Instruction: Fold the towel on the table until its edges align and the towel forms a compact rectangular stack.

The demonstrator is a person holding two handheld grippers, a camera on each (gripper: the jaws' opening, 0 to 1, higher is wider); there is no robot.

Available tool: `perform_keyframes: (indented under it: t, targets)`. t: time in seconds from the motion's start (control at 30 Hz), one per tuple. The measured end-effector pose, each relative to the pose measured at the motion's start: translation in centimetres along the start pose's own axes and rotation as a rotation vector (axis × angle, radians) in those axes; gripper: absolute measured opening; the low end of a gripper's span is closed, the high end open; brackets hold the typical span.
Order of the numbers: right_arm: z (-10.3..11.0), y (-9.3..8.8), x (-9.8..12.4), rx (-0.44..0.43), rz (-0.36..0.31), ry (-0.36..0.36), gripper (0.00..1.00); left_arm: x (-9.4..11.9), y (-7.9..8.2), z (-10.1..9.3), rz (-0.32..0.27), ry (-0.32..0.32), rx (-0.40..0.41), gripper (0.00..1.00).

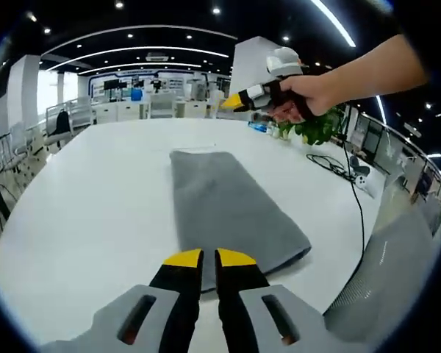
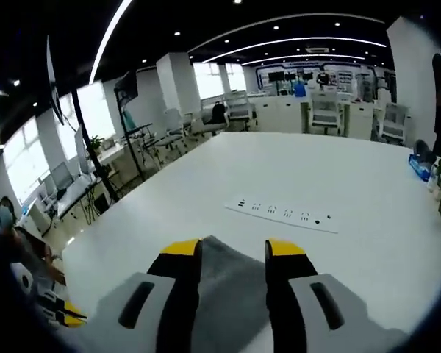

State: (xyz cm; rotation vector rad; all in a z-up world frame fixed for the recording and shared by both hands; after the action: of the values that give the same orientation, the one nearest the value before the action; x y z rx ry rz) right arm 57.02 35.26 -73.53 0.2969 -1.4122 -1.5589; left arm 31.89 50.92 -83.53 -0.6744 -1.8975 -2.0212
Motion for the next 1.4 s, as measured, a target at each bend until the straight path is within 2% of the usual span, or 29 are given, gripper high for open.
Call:
perform_keyframes:
  t: [0.17,0.3,0.47,0.53,0.6,0.63,0.7,0.8,0.93,1.0,1.03,1.13,1.23,1.33,1.4]
  targets:
    - [-1.0,-0.1,1.3,0.017,-0.011,-0.009,0.38,-0.4,1.5,0.2,-0.028,0.005,-0.015,0.12]
    - [-1.4,-1.1,2.2,0.007,-0.003,-0.015,0.39,-0.4,3.0,0.5,-0.048,0.015,-0.023,0.14]
    - [-1.2,-2.5,2.9,-0.001,0.010,-0.004,0.39,-0.8,3.8,0.8,-0.052,0.026,-0.010,0.14]
    - [-1.4,-3.2,3.0,-0.001,0.012,0.005,0.40,-1.2,4.0,0.9,-0.048,0.035,-0.018,0.14]
    - [-0.8,-3.9,3.5,0.008,0.020,0.006,0.40,-1.4,4.0,1.0,-0.042,0.045,-0.017,0.15]
    - [-0.8,-4.8,3.5,0.006,0.027,0.012,0.40,-1.4,4.2,1.1,-0.040,0.051,-0.006,0.16]
    - [-0.8,-5.7,4.0,0.005,0.031,0.013,0.40,-1.7,4.6,1.2,-0.042,0.055,0.009,0.17]
    - [-1.1,-6.9,4.2,-0.010,0.033,0.014,0.40,-2.2,5.1,1.4,-0.037,0.064,-0.012,0.19]
    - [0.0,-8.4,5.2,-0.015,0.051,0.022,0.40,-3.1,5.8,1.6,-0.039,0.069,-0.020,0.24]
    - [-0.7,-9.4,4.7,-0.007,0.070,0.023,0.40,-3.4,6.2,1.6,-0.044,0.075,-0.018,0.24]
    - [-0.4,-9.8,4.9,-0.005,0.074,0.025,0.40,-3.6,6.4,1.6,-0.047,0.077,-0.014,0.25]
    - [0.4,-10.4,5.5,0.019,0.085,0.026,0.38,-4.0,6.6,1.5,-0.046,0.077,-0.011,0.26]
    - [0.8,-12.0,5.9,0.012,0.101,0.022,0.37,-4.8,6.6,1.4,-0.043,0.071,-0.048,0.27]
    - [0.7,-13.8,6.1,-0.013,0.149,-0.003,0.38,-5.4,5.9,1.4,-0.028,0.068,-0.059,0.27]
    - [1.0,-14.3,6.2,-0.010,0.142,-0.001,0.38,-5.8,5.7,1.2,-0.025,0.057,-0.051,0.27]
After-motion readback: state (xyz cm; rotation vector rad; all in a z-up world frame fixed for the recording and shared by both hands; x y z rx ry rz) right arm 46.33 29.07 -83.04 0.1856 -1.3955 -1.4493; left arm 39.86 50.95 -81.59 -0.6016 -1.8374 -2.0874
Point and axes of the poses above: the point that each gripper's makers call its tool centre point, and the gripper's own axes: x roughly backward along the fingers, z roughly to its left, y roughly out of its top, the point moved 1 cm from there along x, roughly backward along the fingers, and after that the axes turned 14 degrees about y, right-handed, at the moved point
